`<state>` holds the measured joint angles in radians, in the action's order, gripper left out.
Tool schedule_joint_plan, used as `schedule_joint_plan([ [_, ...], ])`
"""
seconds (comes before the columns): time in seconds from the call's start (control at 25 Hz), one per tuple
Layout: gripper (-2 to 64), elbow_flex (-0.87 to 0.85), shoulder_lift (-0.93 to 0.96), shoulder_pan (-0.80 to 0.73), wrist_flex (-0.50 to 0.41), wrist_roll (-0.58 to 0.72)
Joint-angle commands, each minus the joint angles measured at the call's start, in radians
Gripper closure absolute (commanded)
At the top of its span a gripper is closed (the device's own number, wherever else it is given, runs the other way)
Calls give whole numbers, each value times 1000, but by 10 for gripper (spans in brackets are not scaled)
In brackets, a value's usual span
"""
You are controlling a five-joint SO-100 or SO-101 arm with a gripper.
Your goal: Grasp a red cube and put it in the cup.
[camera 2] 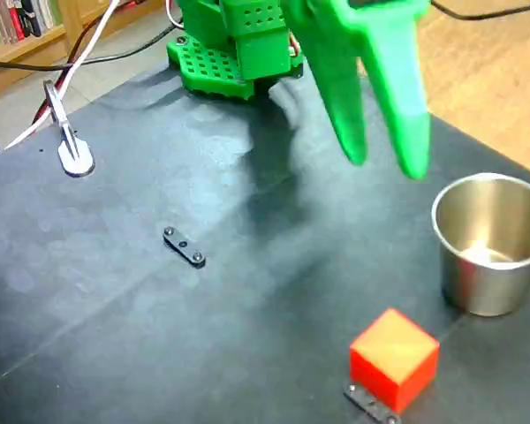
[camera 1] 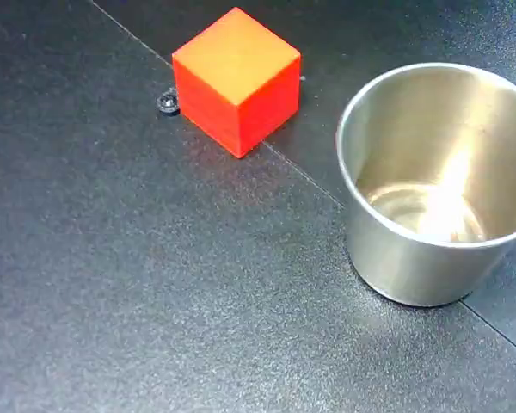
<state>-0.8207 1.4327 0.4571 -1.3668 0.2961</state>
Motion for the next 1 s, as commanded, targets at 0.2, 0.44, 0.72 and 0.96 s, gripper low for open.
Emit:
schedule_joint_plan([
  [0.2, 363, 35, -127, 2, -71, 124],
  [0.44, 358, 41, -204, -6, -247, 126],
  [0.72, 181, 41, -259, -5, -244, 121],
  [0.96, 162, 43, -359, 6, -216, 109],
])
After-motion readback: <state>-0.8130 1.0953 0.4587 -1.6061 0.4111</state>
